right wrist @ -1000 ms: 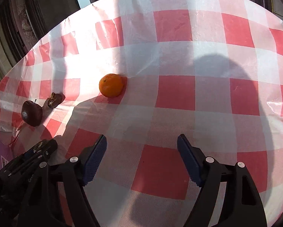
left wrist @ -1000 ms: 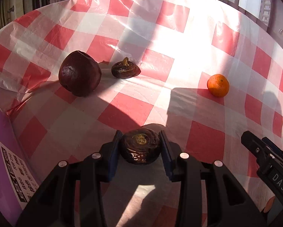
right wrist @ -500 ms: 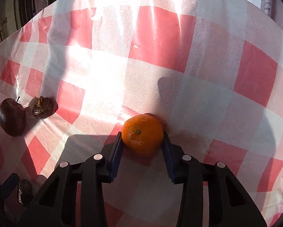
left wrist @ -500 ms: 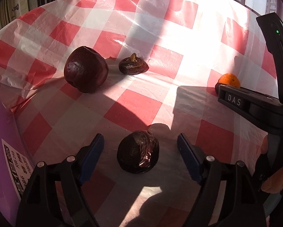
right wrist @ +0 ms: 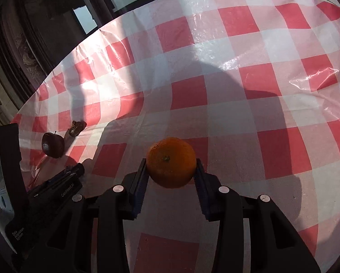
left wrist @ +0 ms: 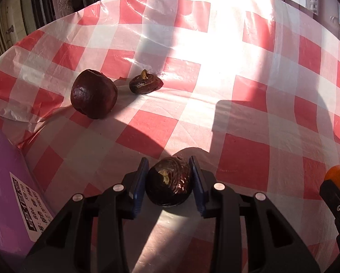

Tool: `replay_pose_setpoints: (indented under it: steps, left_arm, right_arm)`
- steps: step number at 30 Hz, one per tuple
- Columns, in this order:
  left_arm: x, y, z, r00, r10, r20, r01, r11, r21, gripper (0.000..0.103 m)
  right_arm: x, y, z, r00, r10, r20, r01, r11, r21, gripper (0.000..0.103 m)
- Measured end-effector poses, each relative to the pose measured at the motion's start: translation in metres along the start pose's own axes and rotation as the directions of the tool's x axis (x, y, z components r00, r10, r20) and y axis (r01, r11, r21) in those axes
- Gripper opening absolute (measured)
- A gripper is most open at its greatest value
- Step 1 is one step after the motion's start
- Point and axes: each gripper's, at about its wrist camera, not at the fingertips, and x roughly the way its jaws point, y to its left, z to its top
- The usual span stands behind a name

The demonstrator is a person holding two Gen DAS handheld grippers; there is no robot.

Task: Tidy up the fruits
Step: 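Carry the plum and tangerine into the white box and release both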

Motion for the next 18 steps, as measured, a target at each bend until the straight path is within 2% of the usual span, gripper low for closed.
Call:
replay_pose_setpoints:
  steps: [6, 9, 13, 16, 18]
  left_arm:
    - [-0.002, 0.003, -0.002, 0.999, -0.049, -0.001, 0.049, 0.999, -0.011, 0.037]
    - [-0.003, 0.006, -0.004, 0.997, -0.076, -0.001, 0.076, 0.997, -0.025, 0.036]
    - [-0.007, 0.014, -0.003, 0.988, -0.153, -0.022, 0.151, 0.985, -0.085, 0.036]
    - [-0.024, 0.021, -0.021, 0.98, -0.195, -0.036, 0.19, 0.976, -0.11, 0.036]
    - [-0.041, 0.02, -0.04, 0.979, -0.202, -0.024, 0.2, 0.977, -0.074, 0.036]
  right_arm:
    - [-0.006, 0.002, -0.01, 1.0, 0.008, 0.004, -0.008, 0.999, 0.038, 0.04]
    - [0.001, -0.005, -0.007, 1.0, 0.012, -0.003, -0.012, 0.995, 0.096, 0.04]
    - [-0.003, -0.008, -0.006, 1.0, 0.014, 0.01, -0.015, 0.993, 0.116, 0.04]
    - [-0.017, -0.016, -0.013, 0.998, 0.06, 0.023, -0.064, 0.982, 0.18, 0.04]
    - [-0.032, -0.018, -0.027, 0.996, 0.08, 0.04, -0.086, 0.973, 0.213, 0.04]
